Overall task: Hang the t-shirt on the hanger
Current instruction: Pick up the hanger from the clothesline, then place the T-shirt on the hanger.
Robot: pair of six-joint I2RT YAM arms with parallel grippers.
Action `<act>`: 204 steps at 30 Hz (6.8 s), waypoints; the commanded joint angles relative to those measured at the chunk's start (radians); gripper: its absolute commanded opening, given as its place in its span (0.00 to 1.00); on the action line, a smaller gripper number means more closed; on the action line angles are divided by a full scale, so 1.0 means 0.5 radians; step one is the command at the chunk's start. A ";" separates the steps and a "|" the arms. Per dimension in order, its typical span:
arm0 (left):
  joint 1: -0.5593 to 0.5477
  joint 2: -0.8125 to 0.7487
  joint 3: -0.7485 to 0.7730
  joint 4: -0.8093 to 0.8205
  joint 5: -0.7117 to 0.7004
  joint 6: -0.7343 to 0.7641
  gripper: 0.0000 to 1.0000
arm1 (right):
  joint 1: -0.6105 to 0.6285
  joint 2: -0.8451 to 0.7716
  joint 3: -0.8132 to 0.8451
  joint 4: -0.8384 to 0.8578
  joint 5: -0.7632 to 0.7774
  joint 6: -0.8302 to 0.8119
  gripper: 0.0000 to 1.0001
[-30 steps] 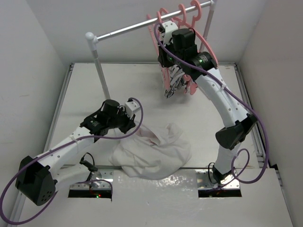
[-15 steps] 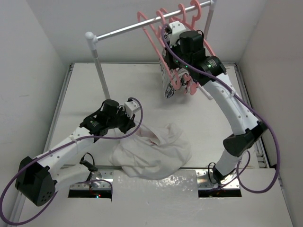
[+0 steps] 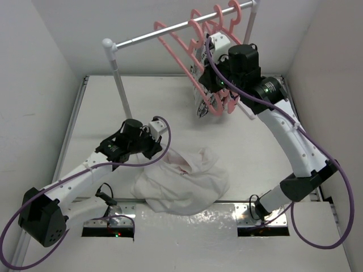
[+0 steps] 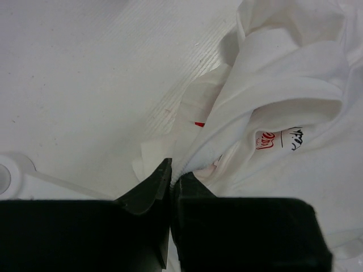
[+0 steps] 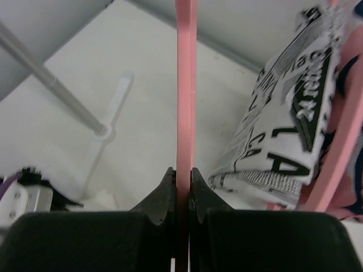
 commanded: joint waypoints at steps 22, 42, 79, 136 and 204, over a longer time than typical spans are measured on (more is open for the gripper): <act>0.090 0.439 0.433 -0.022 -0.104 0.082 0.00 | -0.002 -1.365 -1.363 -0.739 -0.571 0.049 0.00; 0.108 0.516 0.532 -0.199 0.088 0.290 0.00 | -0.002 -1.430 -1.768 -0.623 -0.747 -0.039 0.00; -0.318 0.617 1.379 -0.721 1.074 0.419 0.00 | 0.464 -1.261 -1.783 -0.022 -0.679 -0.518 0.00; -0.113 0.268 0.320 -0.509 1.037 1.791 0.12 | 0.504 -1.166 -2.379 0.789 -0.778 -0.475 0.00; 0.044 -0.199 0.099 -0.184 0.819 0.658 0.00 | 0.286 -1.392 -3.385 1.753 1.167 1.391 0.00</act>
